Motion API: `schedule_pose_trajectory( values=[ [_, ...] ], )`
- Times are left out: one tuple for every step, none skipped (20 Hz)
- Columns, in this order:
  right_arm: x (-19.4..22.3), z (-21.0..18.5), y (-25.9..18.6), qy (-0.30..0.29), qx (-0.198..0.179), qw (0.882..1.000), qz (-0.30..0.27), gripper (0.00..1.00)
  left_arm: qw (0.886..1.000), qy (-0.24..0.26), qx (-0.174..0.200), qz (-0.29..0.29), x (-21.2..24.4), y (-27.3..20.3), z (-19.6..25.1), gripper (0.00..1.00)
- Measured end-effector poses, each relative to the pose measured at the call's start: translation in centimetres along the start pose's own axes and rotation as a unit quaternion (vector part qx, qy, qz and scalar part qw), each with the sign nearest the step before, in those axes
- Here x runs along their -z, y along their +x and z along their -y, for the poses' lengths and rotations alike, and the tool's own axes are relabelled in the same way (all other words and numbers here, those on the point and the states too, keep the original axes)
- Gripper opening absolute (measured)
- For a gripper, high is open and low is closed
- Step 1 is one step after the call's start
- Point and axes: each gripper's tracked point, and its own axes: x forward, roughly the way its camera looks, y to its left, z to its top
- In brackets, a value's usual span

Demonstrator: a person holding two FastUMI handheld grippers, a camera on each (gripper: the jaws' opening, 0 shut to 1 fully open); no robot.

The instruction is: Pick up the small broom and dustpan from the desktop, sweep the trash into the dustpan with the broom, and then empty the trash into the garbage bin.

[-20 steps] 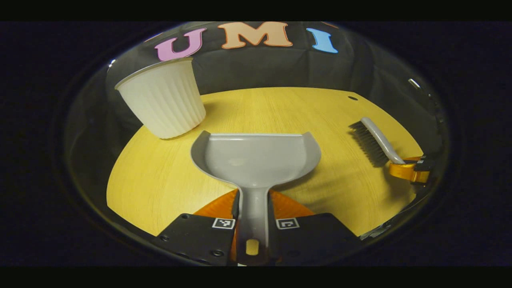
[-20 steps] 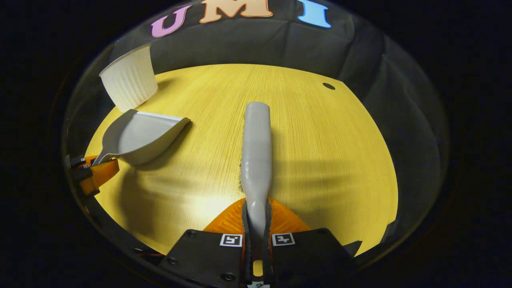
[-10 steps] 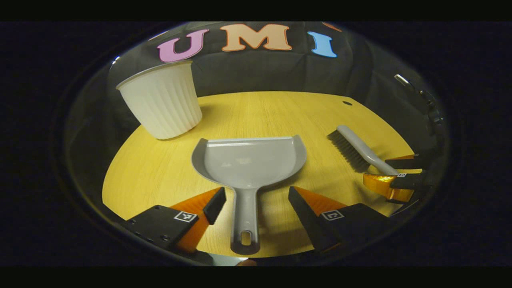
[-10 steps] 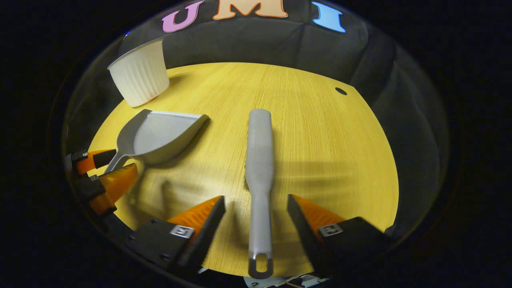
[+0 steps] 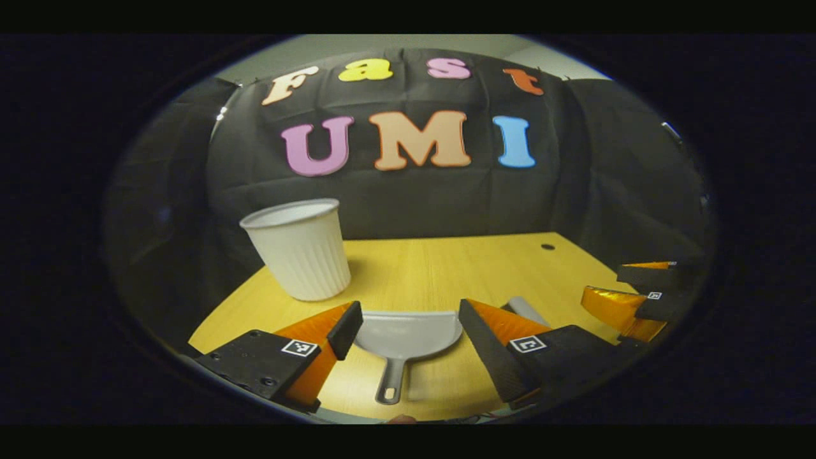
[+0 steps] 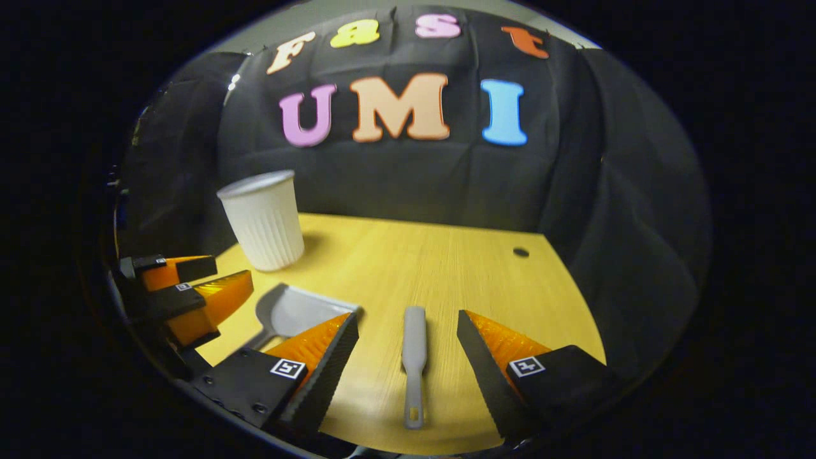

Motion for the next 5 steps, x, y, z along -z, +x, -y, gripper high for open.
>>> schedule_pose_trajectory(
  values=[
    [-1.5,-0.1,-1.1,-0.003,-0.005,0.999,0.036,0.99,1.000,-0.001,-0.004,0.028,-2.1,-1.0,0.0,0.93],
    [-3.0,-0.3,-2.3,-0.006,-0.009,0.998,0.063,0.99,0.998,0.001,-0.009,0.057,-4.3,-1.9,0.0,0.93],
    [-3.4,-0.4,-2.5,-0.007,-0.014,0.996,0.088,0.99,0.997,0.001,-0.010,0.081,-6.0,-2.8,-0.1,0.93],
    [-2.4,-0.2,-2.2,-0.007,-0.015,0.994,0.111,0.99,0.995,0.002,-0.008,0.103,-7.5,-3.7,0.1,0.92],
    [-2.1,-0.2,-2.1,-0.006,-0.016,0.992,0.125,0.99,0.992,0.003,-0.003,0.126,-9.3,-4.2,0.5,0.92]
  ],
)
